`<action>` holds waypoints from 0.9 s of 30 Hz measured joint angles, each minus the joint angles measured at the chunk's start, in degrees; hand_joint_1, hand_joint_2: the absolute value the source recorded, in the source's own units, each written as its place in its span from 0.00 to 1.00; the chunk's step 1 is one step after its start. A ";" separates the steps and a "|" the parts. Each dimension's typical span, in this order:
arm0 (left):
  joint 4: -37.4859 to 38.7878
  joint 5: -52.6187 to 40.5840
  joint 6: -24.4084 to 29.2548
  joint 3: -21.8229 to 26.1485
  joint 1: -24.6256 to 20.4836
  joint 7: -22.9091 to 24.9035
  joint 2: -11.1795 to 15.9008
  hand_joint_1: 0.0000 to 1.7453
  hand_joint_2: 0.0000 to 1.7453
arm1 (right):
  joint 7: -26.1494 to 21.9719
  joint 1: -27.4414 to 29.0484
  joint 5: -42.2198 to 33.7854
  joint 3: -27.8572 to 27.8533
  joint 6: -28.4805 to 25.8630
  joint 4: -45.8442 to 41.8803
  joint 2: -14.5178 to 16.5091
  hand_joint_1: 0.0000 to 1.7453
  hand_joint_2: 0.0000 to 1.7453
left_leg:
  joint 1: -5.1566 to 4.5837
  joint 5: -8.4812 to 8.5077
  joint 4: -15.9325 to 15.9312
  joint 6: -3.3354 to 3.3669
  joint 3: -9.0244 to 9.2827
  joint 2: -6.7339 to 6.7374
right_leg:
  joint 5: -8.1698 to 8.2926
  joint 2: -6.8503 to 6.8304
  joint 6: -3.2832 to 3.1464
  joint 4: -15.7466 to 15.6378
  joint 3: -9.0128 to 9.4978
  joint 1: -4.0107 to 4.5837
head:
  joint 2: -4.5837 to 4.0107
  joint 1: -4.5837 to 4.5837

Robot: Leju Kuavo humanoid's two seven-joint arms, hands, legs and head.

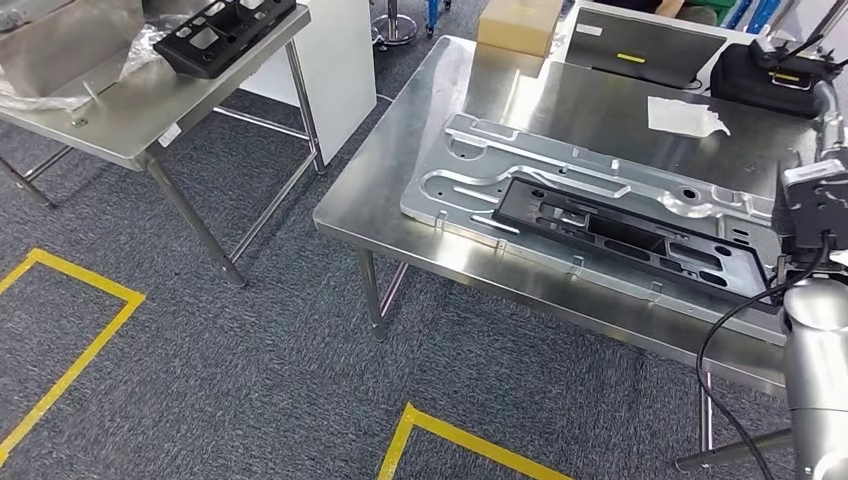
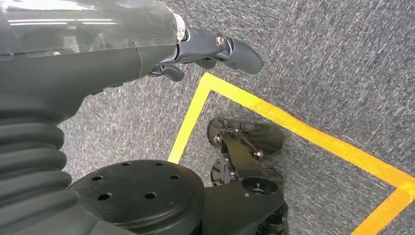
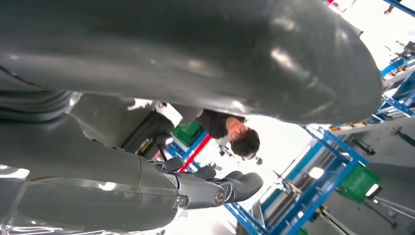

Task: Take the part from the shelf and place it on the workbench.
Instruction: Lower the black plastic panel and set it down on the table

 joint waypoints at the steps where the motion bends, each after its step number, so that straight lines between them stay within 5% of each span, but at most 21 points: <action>1: 0.00 0.00 -0.03 0.00 0.00 0.00 -0.11 0.00 0.00 | 0.01 0.39 -0.15 -0.67 0.22 -0.43 -0.37 0.00 0.00 | 0.17 0.33 -0.50 0.09 0.15 0.19 | -1.71 -0.50 0.29 2.21 -0.86 -0.06 | 0.00 0.01; 3: 0.00 -0.01 -0.13 0.00 0.06 0.02 -0.19 0.00 0.00 | 0.11 1.15 -0.40 -1.83 0.71 -1.00 -0.80 0.00 0.00 | 0.26 0.52 -0.67 0.17 0.09 0.56 | -5.89 -1.38 1.02 9.48 -3.75 -0.59 | -0.01 0.01; 5: 0.00 -0.02 -0.28 0.00 0.11 0.07 -0.26 0.00 0.00 | 0.29 1.92 -0.59 -2.54 1.08 -1.31 -1.05 0.00 0.00 | 0.45 0.55 -0.47 0.03 -0.17 0.98 | -7.44 -1.73 1.86 14.26 -5.38 -1.34 | -0.01 0.01; 6: 0.00 -0.02 -0.37 0.00 0.09 0.09 -0.31 0.00 0.00 | 0.37 2.20 -0.68 -2.80 1.22 -1.46 -1.19 0.00 0.00 | 0.62 0.54 -0.27 -0.14 -0.37 1.17 | -6.59 -1.87 2.29 13.51 -4.68 -1.74 | -0.01 0.01; 9: 0.01 0.01 -0.66 0.00 -0.02 0.20 -0.40 0.00 0.00 | 0.65 2.28 -1.25 -3.49 1.96 -2.09 -1.95 0.00 0.00 | 1.15 0.29 0.94 -1.28 -1.22 1.47 | -2.48 -2.40 3.47 2.95 1.67 -2.58 | 0.00 0.01; 11: 0.01 0.14 -0.84 0.00 -0.11 0.40 -0.34 0.00 0.00 | 1.20 1.74 -2.36 -3.63 2.99 -2.17 -3.04 0.00 0.00 | 1.06 0.22 1.64 -2.23 -1.64 1.45 | -1.84 -2.26 2.86 -0.16 3.38 -2.49 | 0.00 0.02; 14: 0.00 0.43 -1.30 0.00 -0.25 0.63 -0.33 0.00 0.00 | 2.13 -0.66 -3.74 -3.08 4.19 -1.66 -4.78 0.00 0.00 | 0.97 0.23 2.24 -3.42 -2.45 1.41 | -1.44 -2.04 0.99 0.26 2.19 -2.38 | -0.01 0.00; 17: 0.00 0.52 -1.55 0.00 -0.56 0.63 -0.33 0.00 0.00 | 2.58 -4.51 -3.92 -1.34 4.48 0.36 -5.69 0.00 0.00 | 1.12 -5.34 8.86 -3.86 -5.11 1.35 | -0.27 -2.09 -0.59 0.19 0.80 -2.12 | -0.01 -0.01; 19: 0.00 0.52 -1.54 0.00 -0.89 0.63 -0.33 0.00 0.00 | 2.60 -6.51 -3.91 0.03 4.37 2.13 -5.97 0.00 0.00 | 1.07 -9.94 16.57 -3.77 -7.45 1.33 | 0.55 -2.04 -1.10 0.24 -0.25 -1.53 | -0.01 -0.01; 20: 0.00 0.52 -1.54 0.00 -1.03 0.63 -0.33 0.00 0.00 | 2.59 -7.19 -3.91 0.55 4.32 2.89 -6.02 0.00 0.00 | 1.00 -10.83 18.76 -3.60 -7.74 1.33 | 0.97 -2.04 -1.23 0.25 -0.76 -1.20 | -0.01 -0.01; 22: 0.00 0.53 -1.50 0.00 -1.24 0.63 -0.34 0.00 0.00 | 2.51 -8.35 -3.97 1.37 4.14 4.18 -6.24 0.00 0.00 | 0.65 -9.53 16.49 -2.76 -5.01 1.29 | 1.83 -2.02 -1.33 0.27 -1.77 -0.54 | -0.01 -0.01; 25: 0.00 0.44 -1.29 0.00 -1.62 0.81 -0.23 0.00 0.00 | 1.91 -9.92 -4.54 2.32 3.21 5.97 -6.89 0.00 0.00 | -0.32 -6.47 4.79 -0.81 2.93 1.07 | 3.08 -2.11 -1.09 0.20 -2.72 0.02 | 0.00 -0.01; 27: 0.00 0.28 -1.22 0.00 -1.83 1.10 -0.13 0.00 0.00 | 1.08 -10.32 -5.23 2.69 2.23 6.98 -7.24 0.00 0.00 | -0.76 -5.93 1.85 -0.36 4.41 1.02 | 3.89 -2.29 -0.50 -0.09 -2.73 -0.14 | 0.01 -0.01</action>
